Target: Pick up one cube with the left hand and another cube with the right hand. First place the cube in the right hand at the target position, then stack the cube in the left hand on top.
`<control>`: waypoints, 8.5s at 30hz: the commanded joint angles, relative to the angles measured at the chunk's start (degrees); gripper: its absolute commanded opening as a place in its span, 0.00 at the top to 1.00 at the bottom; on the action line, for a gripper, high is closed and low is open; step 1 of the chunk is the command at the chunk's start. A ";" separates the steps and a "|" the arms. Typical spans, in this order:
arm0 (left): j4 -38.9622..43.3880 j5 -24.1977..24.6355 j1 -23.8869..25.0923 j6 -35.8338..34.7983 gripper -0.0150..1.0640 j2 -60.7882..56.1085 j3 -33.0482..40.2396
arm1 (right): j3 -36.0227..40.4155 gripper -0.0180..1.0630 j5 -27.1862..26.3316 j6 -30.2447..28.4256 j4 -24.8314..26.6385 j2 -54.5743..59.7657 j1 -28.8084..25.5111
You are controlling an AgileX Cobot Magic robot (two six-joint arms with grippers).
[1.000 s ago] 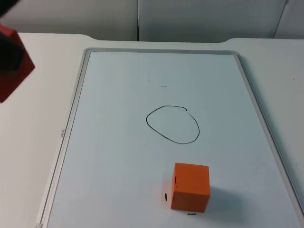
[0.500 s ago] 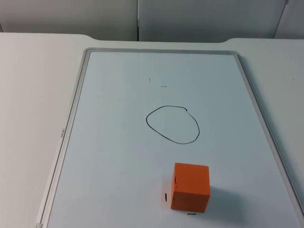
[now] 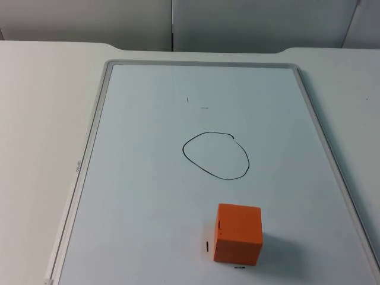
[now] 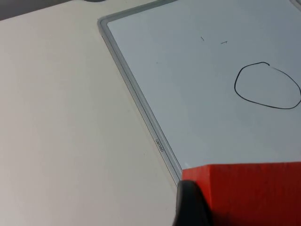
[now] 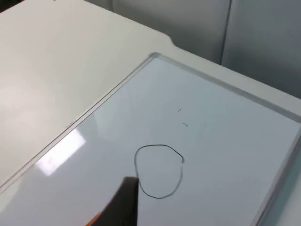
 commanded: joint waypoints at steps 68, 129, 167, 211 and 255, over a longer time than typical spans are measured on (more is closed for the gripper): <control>0.52 -2.16 -0.24 -0.42 0.89 -0.34 1.42 | -6.08 0.60 -18.59 21.31 -39.63 59.60 46.37; 0.52 -2.33 -0.24 -0.53 0.89 -0.34 1.42 | 14.33 0.99 -16.66 75.67 -62.84 -4.84 46.37; 0.52 -2.33 -0.24 -0.53 0.89 -0.34 1.42 | -25.05 0.99 -12.59 57.33 -51.11 53.40 39.16; 0.17 -2.54 -0.24 -0.53 0.89 -0.34 1.42 | -34.20 0.99 -11.55 56.96 -50.36 74.37 37.60; 0.06 -2.54 -0.24 -0.53 0.89 -0.34 1.42 | -34.31 0.25 -10.96 56.99 -51.65 71.64 37.60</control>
